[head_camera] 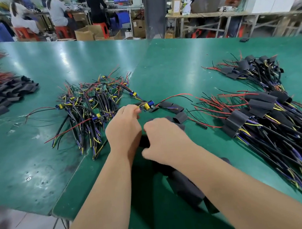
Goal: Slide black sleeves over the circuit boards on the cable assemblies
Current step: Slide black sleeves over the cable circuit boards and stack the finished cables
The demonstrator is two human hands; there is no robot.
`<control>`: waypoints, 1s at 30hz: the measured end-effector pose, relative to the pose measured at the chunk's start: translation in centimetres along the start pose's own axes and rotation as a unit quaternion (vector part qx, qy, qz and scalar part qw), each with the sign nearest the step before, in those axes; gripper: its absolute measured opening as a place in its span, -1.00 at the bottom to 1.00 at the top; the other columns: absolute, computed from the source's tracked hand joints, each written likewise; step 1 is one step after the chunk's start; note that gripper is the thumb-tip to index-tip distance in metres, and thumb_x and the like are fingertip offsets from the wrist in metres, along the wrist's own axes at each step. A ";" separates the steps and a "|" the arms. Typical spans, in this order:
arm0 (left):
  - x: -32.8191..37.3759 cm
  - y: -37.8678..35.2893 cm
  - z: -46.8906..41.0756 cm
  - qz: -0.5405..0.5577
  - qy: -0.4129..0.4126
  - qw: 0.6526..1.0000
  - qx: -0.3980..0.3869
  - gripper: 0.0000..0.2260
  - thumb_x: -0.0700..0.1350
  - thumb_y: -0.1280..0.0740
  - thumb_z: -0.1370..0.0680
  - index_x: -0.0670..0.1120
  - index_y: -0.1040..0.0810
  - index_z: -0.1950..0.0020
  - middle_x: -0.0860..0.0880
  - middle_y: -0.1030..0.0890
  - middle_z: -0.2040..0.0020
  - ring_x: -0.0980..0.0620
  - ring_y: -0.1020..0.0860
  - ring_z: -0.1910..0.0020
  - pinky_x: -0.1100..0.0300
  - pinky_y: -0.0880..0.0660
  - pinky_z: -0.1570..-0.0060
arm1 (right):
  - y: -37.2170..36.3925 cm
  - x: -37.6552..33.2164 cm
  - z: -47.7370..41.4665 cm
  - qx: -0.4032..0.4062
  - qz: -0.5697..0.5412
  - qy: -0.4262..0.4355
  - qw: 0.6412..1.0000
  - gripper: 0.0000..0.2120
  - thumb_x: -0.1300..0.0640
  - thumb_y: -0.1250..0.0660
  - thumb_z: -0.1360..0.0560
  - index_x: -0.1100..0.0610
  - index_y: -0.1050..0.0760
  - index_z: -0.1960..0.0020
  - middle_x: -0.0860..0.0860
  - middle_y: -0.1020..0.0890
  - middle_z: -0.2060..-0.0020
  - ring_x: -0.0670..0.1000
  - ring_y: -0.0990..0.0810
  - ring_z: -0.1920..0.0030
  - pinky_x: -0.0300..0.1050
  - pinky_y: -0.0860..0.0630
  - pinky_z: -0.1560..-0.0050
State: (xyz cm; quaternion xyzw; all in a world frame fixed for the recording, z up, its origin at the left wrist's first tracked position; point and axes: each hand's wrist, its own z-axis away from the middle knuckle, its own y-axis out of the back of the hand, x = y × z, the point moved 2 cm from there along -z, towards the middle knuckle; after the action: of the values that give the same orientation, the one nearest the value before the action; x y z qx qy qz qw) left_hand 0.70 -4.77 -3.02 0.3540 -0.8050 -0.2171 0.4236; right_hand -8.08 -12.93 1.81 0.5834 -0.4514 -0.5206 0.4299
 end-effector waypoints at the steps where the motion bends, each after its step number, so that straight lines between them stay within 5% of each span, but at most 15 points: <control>1: -0.1 0.2 0.0 0.000 0.012 1.000 0.009 -0.82 -0.15 -0.20 -0.60 -0.01 -0.60 -0.03 0.04 -0.63 0.01 -0.06 -0.55 0.03 0.17 -0.22 0.25 | 0.6 0.5 0.3 0.040 0.007 0.002 0.999 -0.80 0.08 -0.35 -0.37 0.15 -0.36 0.18 0.01 -0.43 0.23 0.15 -0.50 0.03 -0.11 -0.37 0.20; 4: -0.3 0.7 0.1 0.003 0.025 0.999 0.040 -0.81 -0.16 -0.20 -0.60 -0.03 -0.60 -0.05 0.01 -0.64 -0.02 -0.13 -0.57 0.07 0.19 -0.24 0.24 | 2.2 3.5 1.5 0.156 -0.011 -0.011 0.988 -0.69 0.05 -0.34 -0.34 0.07 -0.52 -0.08 0.01 -0.60 0.05 0.12 -0.55 -0.02 -0.10 -0.46 0.08; 8: 0.3 1.2 0.5 0.024 0.017 0.998 0.050 -0.81 -0.12 -0.18 -0.63 -0.06 -0.59 -0.04 0.01 -0.64 0.07 -0.12 -0.54 0.13 0.17 -0.25 0.27 | 3.5 9.1 3.2 0.236 -0.292 -0.137 0.917 -0.61 0.13 -0.48 -0.35 -0.06 -0.52 -0.14 -0.10 -0.66 0.17 -0.08 -0.60 0.24 -0.23 -0.48 0.18; 10: 0.7 1.4 0.7 0.048 0.011 0.997 0.058 -0.81 -0.14 -0.18 -0.63 -0.07 -0.59 -0.03 0.03 -0.64 0.09 -0.07 -0.53 0.13 0.17 -0.24 0.27 | 2.9 11.3 3.7 0.241 -0.513 -0.172 0.806 -0.64 0.27 -0.47 -0.40 -0.02 -0.52 -0.12 -0.04 -0.65 0.22 -0.06 -0.59 0.30 -0.23 -0.48 0.23; 12: 1.0 1.7 0.8 0.074 -0.005 0.995 0.072 -0.83 -0.19 -0.20 -0.62 -0.10 -0.60 -0.02 0.02 -0.65 0.12 -0.06 -0.54 0.14 0.19 -0.26 0.27 | 1.6 12.2 4.1 0.220 -0.704 -0.175 0.652 -0.75 0.29 -0.43 -0.40 0.08 -0.55 -0.03 0.02 -0.65 0.27 -0.03 -0.62 0.32 -0.22 -0.52 0.24; 15: 1.4 1.9 1.2 0.095 -0.034 0.991 0.085 -0.84 -0.24 -0.22 -0.58 -0.15 -0.60 0.02 0.00 -0.65 0.17 -0.06 -0.56 0.16 0.20 -0.27 0.27 | 0.4 12.4 4.4 0.204 -0.836 -0.186 0.475 -0.79 0.16 -0.43 -0.29 0.18 -0.54 0.10 0.07 -0.65 0.28 -0.02 -0.70 0.22 -0.27 -0.56 0.27; 17: 1.8 2.0 1.3 0.106 -0.052 0.989 0.089 -0.84 -0.25 -0.22 -0.56 -0.18 -0.60 0.06 0.00 -0.64 0.21 -0.04 -0.55 0.19 0.21 -0.28 0.28 | 0.0 12.4 4.6 0.216 -0.872 -0.177 0.401 -0.66 0.15 -0.43 -0.28 0.24 -0.48 0.00 0.12 -0.63 0.18 -0.04 -0.70 0.17 -0.28 -0.57 0.24; 22: 2.2 1.9 1.4 0.133 -0.086 0.983 0.097 -0.85 -0.26 -0.23 -0.56 -0.21 -0.59 0.10 -0.02 -0.62 0.24 0.09 -0.46 0.23 0.30 -0.25 0.29 | 0.2 12.2 5.1 0.254 -0.897 -0.169 0.320 -0.56 0.17 -0.45 -0.25 0.28 -0.48 -0.09 0.14 -0.69 0.14 -0.01 -0.70 0.11 -0.26 -0.57 0.25; 30: 2.4 1.6 1.6 0.139 -0.113 0.980 0.086 -0.86 -0.28 -0.25 -0.55 -0.21 -0.60 0.08 0.07 -0.57 0.24 0.18 -0.43 0.24 0.30 -0.30 0.28 | 0.4 11.6 4.9 0.250 -0.911 -0.186 0.270 -0.62 0.21 -0.47 -0.24 0.30 -0.48 0.00 0.21 -0.69 0.05 0.02 -0.71 0.09 -0.26 -0.58 0.30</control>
State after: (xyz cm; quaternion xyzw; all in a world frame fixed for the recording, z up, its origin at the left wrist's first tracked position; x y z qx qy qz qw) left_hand -2.23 -5.46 -1.58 0.2471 -0.9048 -0.1250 0.3236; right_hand -12.43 -24.51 -0.76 0.5795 0.2000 -0.5279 -0.5878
